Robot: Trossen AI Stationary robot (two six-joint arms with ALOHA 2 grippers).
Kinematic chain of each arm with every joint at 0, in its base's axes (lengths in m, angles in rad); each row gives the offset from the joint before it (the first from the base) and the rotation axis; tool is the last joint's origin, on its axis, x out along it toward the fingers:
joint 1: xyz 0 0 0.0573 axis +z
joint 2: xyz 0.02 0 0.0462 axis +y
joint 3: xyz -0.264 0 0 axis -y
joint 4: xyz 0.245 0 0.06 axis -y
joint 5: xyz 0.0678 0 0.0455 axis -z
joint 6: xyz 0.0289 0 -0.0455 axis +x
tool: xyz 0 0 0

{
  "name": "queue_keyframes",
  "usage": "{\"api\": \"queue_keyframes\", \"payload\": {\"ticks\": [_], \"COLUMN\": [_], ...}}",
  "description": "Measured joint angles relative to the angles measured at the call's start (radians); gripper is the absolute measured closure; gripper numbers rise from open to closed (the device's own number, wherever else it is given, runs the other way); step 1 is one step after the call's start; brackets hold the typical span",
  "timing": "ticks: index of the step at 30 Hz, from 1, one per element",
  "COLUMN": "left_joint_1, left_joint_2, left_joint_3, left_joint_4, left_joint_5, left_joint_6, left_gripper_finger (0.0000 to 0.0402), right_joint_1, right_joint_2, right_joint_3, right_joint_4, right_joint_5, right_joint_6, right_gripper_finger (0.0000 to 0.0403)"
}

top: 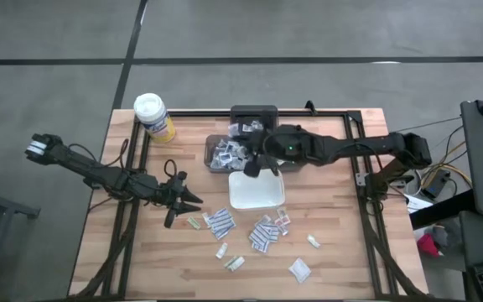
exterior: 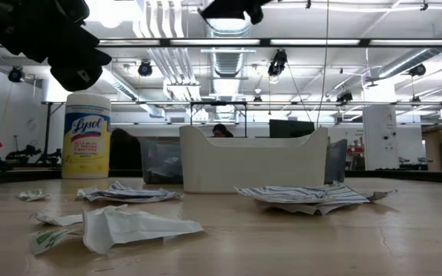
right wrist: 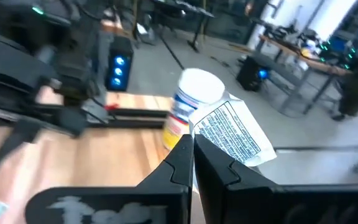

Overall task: Pick & Place First Aid Supplies
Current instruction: Put the alcohol pad into the bottom left black bin

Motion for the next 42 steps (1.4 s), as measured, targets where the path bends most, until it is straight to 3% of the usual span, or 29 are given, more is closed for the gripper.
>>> {"api": "queue_keyframes", "payload": {"ticks": [7,13,20,28,42], "left_joint_1": [0.0,0.0,0.0,0.0,0.0], "left_joint_2": [0.0,0.0,0.0,0.0,0.0], "left_joint_3": [0.0,0.0,0.0,0.0,0.0], "left_joint_4": [-0.001,-0.001,-0.001,-0.004,-0.015], "left_joint_5": [0.0,-0.008,-0.065,-0.082,-0.146], "left_joint_6": [0.0,0.001,0.001,0.001,0.007], "left_gripper_finger": [0.0284,0.0284,0.0284,0.0284,0.0284], "right_joint_1": [-0.081,-0.151,-0.199,-0.241,-0.27], "right_joint_2": [0.0,0.0,0.016,0.16,0.431], "right_joint_3": [0.0,0.0,0.0,0.055,0.312], "right_joint_4": [-0.102,-0.148,-0.186,-0.247,-0.618], "right_joint_5": [-0.006,-0.129,-0.181,-0.284,-0.429], "right_joint_6": [0.065,0.121,0.139,0.162,0.163], "right_gripper_finger": [0.0394,0.0394,0.0394,0.0394,0.0394]}}
